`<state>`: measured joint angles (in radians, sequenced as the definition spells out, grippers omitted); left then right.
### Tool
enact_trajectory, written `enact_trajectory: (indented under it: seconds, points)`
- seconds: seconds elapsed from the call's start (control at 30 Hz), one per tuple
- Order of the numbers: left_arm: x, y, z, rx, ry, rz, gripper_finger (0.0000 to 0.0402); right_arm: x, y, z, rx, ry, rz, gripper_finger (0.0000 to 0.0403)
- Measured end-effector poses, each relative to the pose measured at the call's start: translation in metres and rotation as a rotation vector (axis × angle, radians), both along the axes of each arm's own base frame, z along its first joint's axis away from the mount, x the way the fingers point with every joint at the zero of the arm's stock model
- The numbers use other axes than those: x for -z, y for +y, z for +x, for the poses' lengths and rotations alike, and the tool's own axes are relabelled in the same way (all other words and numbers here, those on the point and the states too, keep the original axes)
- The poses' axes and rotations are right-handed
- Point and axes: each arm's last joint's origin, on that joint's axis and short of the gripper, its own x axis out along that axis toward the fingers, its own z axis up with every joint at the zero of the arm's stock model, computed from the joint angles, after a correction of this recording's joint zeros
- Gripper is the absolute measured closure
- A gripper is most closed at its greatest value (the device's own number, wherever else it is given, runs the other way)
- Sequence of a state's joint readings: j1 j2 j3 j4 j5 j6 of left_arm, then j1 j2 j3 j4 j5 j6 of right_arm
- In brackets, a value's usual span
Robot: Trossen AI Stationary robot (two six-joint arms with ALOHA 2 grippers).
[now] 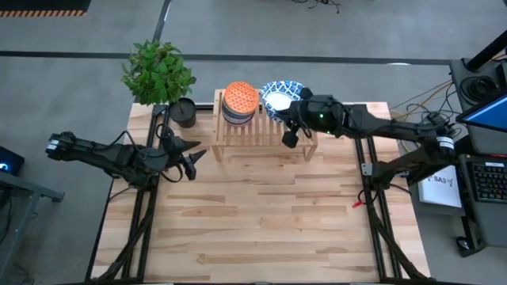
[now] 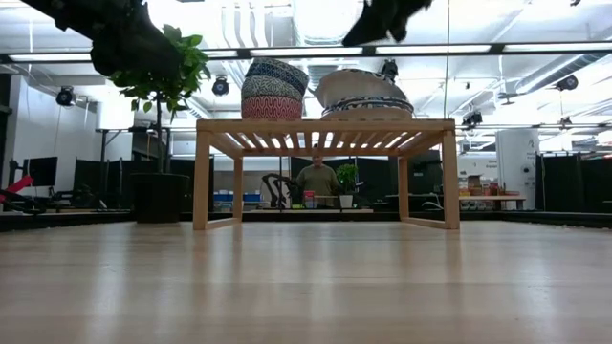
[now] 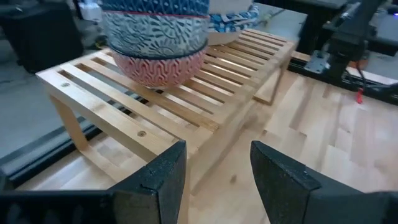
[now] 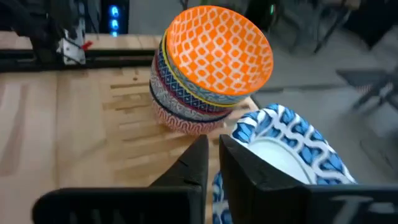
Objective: Place and stack bowls onto a shelf
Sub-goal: Stack the white patterned bowl on top of the other white patterned bowl on the shelf, then return to Home Position
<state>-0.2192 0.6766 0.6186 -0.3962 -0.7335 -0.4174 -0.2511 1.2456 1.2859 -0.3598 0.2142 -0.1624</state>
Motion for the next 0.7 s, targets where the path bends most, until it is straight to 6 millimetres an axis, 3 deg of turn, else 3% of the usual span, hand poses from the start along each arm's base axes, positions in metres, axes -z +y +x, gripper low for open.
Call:
enact_trajectory:
  seconds: [0.17, 0.37, 0.7]
  points:
    - [0.001, 0.000, 0.003, -0.049, 0.006, 0.026, 0.0239, 0.032, -0.011, 0.000, -0.023, -0.149, -0.038, 0.0393]
    - [0.003, 0.001, 0.005, -0.076, 0.007, 0.032, 0.0239, 0.054, -0.025, -0.004, 0.041, -0.147, -0.012, 0.0394]
    - [0.002, 0.001, 0.005, -0.096, -0.009, 0.017, 0.0239, 0.062, -0.028, -0.008, 0.081, -0.125, 0.070, 0.0394]
